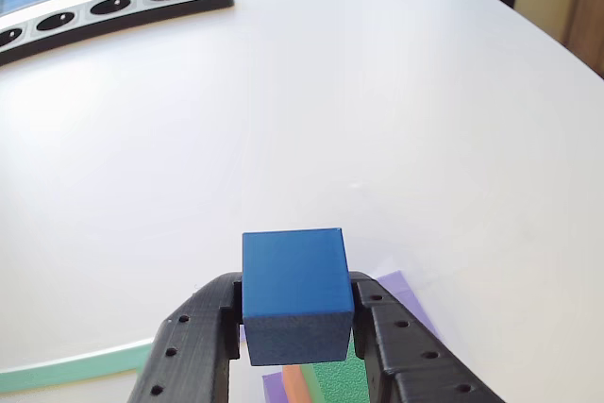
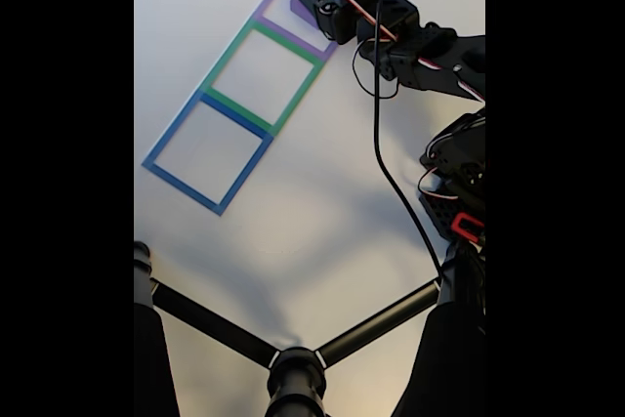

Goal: Tower of hanoi

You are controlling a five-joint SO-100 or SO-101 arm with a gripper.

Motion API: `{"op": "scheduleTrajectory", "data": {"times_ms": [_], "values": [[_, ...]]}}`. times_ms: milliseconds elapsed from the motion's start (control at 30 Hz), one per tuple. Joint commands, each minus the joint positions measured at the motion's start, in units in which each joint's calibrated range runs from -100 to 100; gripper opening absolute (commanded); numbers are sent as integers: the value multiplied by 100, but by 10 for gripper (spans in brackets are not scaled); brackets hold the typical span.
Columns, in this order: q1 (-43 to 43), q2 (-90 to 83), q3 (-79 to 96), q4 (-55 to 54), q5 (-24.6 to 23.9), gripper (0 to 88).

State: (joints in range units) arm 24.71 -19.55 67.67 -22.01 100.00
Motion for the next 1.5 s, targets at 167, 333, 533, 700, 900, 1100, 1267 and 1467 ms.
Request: {"op": "scheduleTrajectory", "data": {"times_ms": [167, 333, 533, 700, 900, 1100, 1267, 1467], "values": [[-241, -1731, -1674, 3702, 0, 38], [-378, -2308, -2637, 5588, 0, 35], [-691, -2749, -3955, 7774, 0, 36], [-950, -2717, -5409, 9490, 0, 36], [-1324, -2420, -7117, 11076, 0, 37], [-1583, -2284, -7744, 11659, 0, 37], [-1583, -2380, -7253, 11562, 0, 38], [-1431, -2965, -5190, 10420, 0, 38]]}}
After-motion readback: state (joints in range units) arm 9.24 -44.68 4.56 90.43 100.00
